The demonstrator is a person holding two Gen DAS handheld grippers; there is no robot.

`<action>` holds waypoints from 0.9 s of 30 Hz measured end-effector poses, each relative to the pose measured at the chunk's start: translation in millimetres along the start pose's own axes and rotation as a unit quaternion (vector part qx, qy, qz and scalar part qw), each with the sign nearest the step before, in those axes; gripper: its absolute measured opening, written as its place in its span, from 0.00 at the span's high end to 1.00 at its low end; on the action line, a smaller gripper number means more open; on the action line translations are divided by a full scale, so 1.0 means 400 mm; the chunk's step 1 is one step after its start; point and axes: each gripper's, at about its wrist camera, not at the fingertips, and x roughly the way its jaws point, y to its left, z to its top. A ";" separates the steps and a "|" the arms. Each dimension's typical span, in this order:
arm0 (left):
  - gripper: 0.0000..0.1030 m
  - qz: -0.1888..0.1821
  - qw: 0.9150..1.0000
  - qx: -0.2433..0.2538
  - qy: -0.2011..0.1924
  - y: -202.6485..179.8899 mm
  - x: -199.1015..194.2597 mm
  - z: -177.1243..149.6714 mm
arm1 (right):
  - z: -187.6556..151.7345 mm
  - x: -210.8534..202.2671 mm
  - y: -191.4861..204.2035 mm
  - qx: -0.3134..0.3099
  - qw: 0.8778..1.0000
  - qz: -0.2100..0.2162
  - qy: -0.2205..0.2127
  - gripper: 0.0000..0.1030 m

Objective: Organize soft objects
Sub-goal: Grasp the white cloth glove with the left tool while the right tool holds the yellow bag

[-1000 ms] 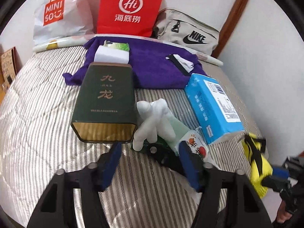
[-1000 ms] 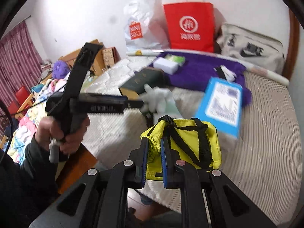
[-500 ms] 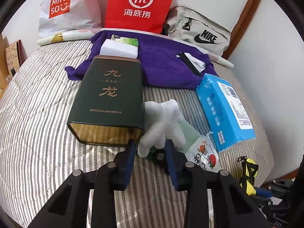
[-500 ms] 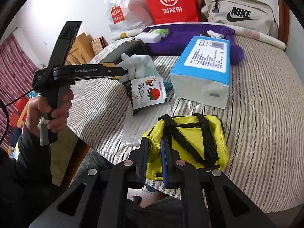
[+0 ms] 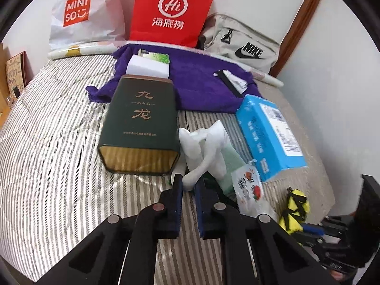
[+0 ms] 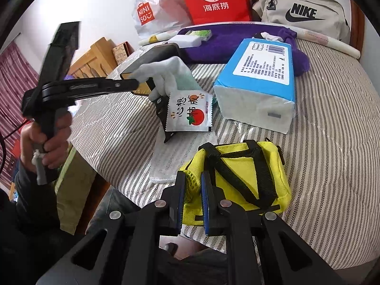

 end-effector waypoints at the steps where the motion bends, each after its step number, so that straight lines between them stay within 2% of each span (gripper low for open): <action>1: 0.90 -0.002 1.000 -0.002 -0.001 0.003 -0.010 -0.002 | 0.001 0.000 0.000 0.000 1.000 -0.001 -0.001 0.87; 5: 0.90 -0.001 1.000 -0.002 -0.008 0.020 -0.056 -0.023 | 0.003 -0.003 -0.003 0.000 1.000 -0.010 -0.005 0.87; 10: 0.90 0.019 1.000 -0.011 -0.005 0.071 -0.098 -0.071 | 0.004 -0.003 0.000 -0.001 1.000 -0.027 -0.008 0.87; 15: 0.90 0.046 0.998 -0.041 0.009 0.151 -0.092 -0.110 | 0.008 -0.001 0.003 -0.003 0.999 -0.033 -0.008 0.87; 20: 0.89 0.032 0.997 -0.052 0.037 0.177 -0.048 -0.117 | 0.011 0.008 0.002 0.000 0.999 -0.035 -0.005 0.87; 23: 0.79 0.021 0.998 -0.041 0.043 0.150 -0.022 -0.106 | 0.013 0.024 -0.006 0.009 0.999 -0.034 -0.002 0.87; 24: 0.72 0.016 0.998 -0.032 0.043 0.137 -0.017 -0.104 | 0.012 0.030 -0.009 0.013 0.999 -0.031 -0.001 0.87; 27: 0.66 0.011 0.999 -0.005 0.036 0.093 -0.017 -0.093 | 0.010 0.041 -0.014 0.017 0.999 -0.027 0.003 0.87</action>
